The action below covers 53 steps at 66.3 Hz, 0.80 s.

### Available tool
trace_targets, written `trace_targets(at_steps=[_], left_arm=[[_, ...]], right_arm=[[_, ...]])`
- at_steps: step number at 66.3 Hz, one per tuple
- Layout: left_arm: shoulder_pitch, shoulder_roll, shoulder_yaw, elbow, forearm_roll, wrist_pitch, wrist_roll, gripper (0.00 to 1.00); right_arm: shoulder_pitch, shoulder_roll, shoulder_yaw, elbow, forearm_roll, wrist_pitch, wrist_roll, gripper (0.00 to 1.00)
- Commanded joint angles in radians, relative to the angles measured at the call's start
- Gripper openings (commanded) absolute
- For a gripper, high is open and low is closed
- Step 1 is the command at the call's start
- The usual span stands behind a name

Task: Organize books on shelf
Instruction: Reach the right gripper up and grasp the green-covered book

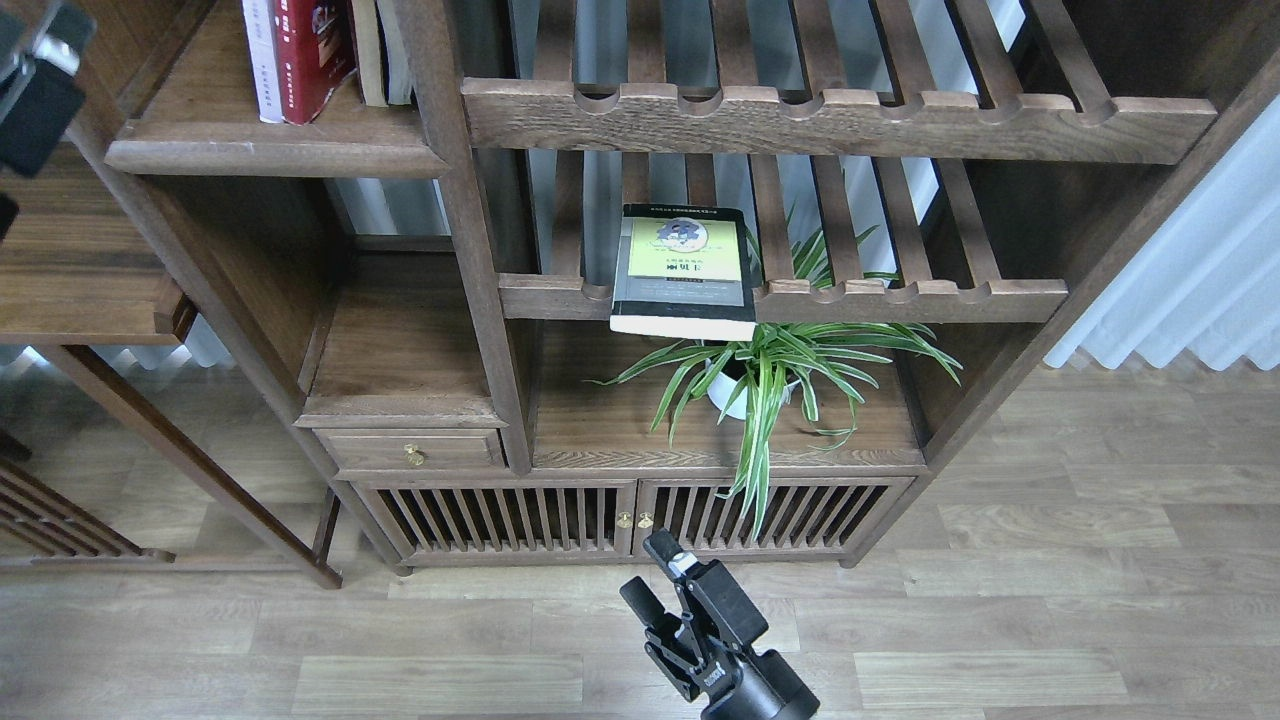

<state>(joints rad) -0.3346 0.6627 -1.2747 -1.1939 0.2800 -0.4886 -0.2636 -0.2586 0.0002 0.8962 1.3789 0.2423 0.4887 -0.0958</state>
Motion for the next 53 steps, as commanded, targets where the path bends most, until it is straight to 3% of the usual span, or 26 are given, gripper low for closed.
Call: trace_targets(at_steps=[1, 2, 3, 10, 24, 53], left_arm=[[0.120, -0.002, -0.014, 0.010, -0.027, 0.000, 0.001, 0.99], [0.127, -0.002, -0.014, 0.011, -0.030, 0.000, 0.001, 0.99], [0.185, -0.003, -0.017, 0.019, -0.048, 0.000, 0.001, 0.99], [0.265, -0.005, -0.023, 0.060, -0.062, 0.000, 0.001, 0.99], [0.302, -0.009, -0.049, 0.191, -0.062, 0.000, -0.005, 0.99], [0.335, -0.018, -0.075, 0.205, -0.062, 0.000, -0.006, 0.99]], right_arm=[[0.065, 0.000, 0.004, -0.015, 0.009, 0.000, 0.031, 0.99], [0.073, 0.000, 0.003, -0.017, 0.011, 0.000, 0.037, 0.99], [0.120, 0.000, -0.006, -0.041, 0.011, 0.000, 0.097, 0.99], [0.186, 0.000, -0.008, -0.098, 0.011, -0.055, 0.159, 0.99], [0.245, 0.000, -0.062, -0.138, 0.005, -0.102, 0.162, 0.99], [0.541, 0.000, -0.134, -0.330, 0.072, -0.285, 0.169, 0.98]])
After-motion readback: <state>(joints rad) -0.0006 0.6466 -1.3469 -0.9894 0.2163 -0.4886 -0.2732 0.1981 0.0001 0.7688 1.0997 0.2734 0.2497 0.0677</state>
